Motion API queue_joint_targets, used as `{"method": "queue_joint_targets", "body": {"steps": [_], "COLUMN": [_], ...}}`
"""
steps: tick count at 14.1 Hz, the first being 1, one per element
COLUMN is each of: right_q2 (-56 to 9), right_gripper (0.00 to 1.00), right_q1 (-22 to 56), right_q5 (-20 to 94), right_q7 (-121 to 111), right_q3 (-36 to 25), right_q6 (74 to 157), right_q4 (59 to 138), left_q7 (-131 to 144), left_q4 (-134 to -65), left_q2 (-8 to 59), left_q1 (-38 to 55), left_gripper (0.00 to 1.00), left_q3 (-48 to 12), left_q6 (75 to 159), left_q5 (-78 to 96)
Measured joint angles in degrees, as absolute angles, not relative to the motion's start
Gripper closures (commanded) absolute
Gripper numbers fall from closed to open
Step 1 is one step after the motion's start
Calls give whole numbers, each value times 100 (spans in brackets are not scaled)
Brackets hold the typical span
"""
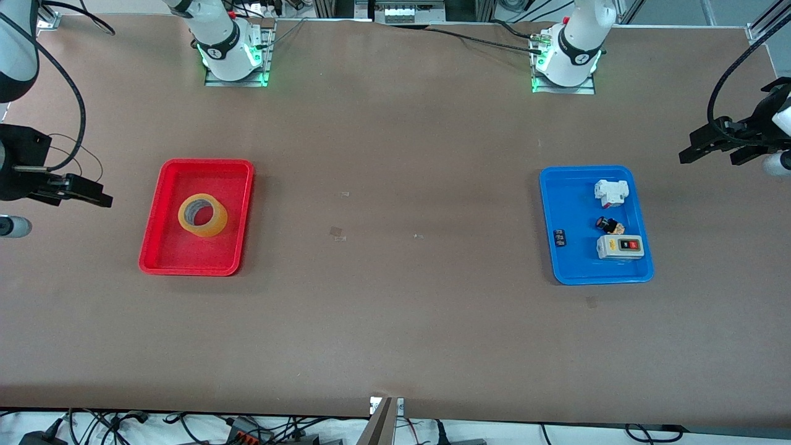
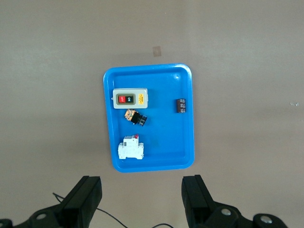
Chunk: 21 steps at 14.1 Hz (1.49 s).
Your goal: Place and move tape with both arms
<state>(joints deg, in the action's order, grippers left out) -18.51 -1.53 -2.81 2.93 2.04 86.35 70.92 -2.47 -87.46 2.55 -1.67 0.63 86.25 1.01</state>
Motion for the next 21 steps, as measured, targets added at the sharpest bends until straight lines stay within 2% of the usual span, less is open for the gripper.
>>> {"method": "queue_joint_targets", "body": {"steps": [3,7,9,13,15,18,21], "right_q2": [-1855,-1728,-1487,-645,-335,-3,118], "right_gripper": [0,0,0,0,0,0,0], "right_q1": [-109,-210,-210,-209,-208,-204,-208], "right_q5": [-199,-112,-110,-96,-95,-90,-55], "right_q7": [292,197,168,-202,-237,-248,-248], "right_q3": [179,86,85,85,85,86,80], "right_q6": [8998,8894,8951,9471,9570,9819,9820], "right_q4": [7060,7198,7586,8992,9452,9889,9959], "left_q7": [-247,-247,-247,-247,-247,-247,-247], "left_q4": [-8746,-8747,-8749,-8787,-8804,-8817,-8827], "left_q2": [256,260,261,266,266,267,273], "left_q1": [-167,-167,-167,-167,-167,-167,-167], "left_gripper": [0,0,0,0,0,0,0], "left_q3": [63,62,61,60,60,59,57], "left_q6": [8625,8625,8625,8625,8625,8625,8625], "left_q5": [101,101,101,101,101,101,101]}}
